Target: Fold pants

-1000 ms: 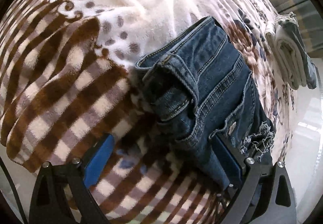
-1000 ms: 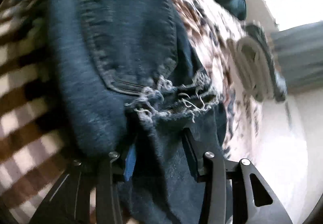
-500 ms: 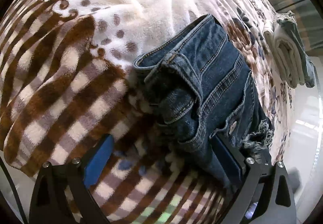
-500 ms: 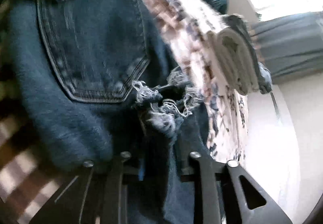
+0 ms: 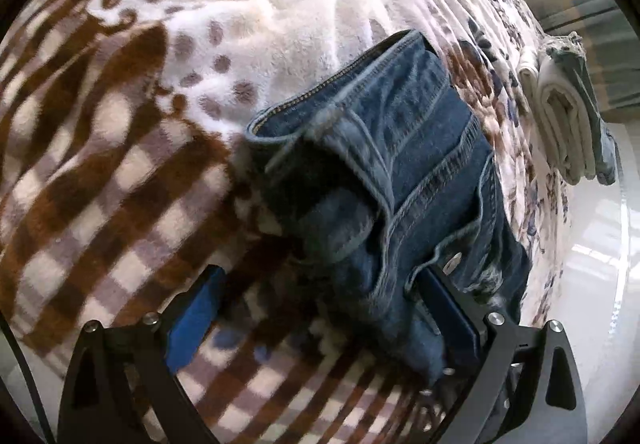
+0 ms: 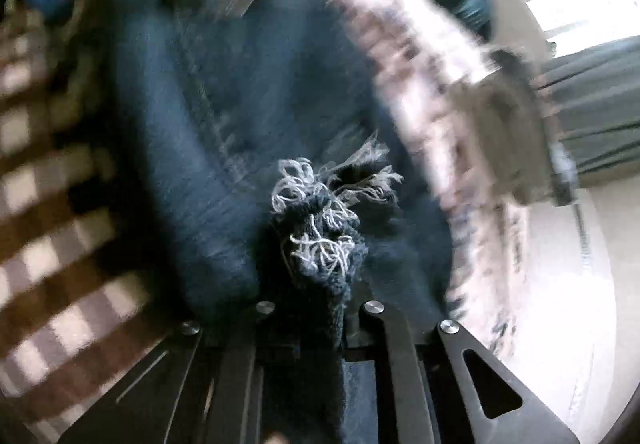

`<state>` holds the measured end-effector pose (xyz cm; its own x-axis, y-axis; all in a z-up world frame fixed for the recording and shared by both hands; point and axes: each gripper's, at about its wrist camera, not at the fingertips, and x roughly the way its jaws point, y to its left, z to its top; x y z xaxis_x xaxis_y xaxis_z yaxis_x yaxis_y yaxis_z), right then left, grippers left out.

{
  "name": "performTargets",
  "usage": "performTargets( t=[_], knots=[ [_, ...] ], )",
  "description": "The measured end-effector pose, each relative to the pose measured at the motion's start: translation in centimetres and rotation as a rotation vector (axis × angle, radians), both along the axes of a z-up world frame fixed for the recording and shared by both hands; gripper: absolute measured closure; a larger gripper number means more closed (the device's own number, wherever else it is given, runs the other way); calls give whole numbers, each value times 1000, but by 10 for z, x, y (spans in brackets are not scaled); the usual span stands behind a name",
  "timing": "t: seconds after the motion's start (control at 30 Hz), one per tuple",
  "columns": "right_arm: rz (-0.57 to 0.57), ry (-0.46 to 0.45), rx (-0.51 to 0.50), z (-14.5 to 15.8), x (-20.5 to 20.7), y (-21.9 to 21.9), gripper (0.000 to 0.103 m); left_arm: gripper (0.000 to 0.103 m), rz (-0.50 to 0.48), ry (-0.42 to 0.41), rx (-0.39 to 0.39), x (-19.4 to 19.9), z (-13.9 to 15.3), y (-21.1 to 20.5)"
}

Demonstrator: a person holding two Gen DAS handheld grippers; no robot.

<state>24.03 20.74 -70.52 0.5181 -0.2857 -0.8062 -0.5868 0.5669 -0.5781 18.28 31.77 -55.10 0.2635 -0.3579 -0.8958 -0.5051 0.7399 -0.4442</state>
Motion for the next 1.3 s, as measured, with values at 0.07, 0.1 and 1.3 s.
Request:
performTargets(
  t=[0.07,0.1,1.3],
  knots=[
    [-42,54,30,2,10,-1,85,4,25,-10,-38,5,-6,3],
    [-87,88,78,9,17,-5,80,4,43,-18,-60,7,-8,5],
    [-1005,546,972,27,179,-234,60,1,344,-204,-204,36,-16,12]
  ],
)
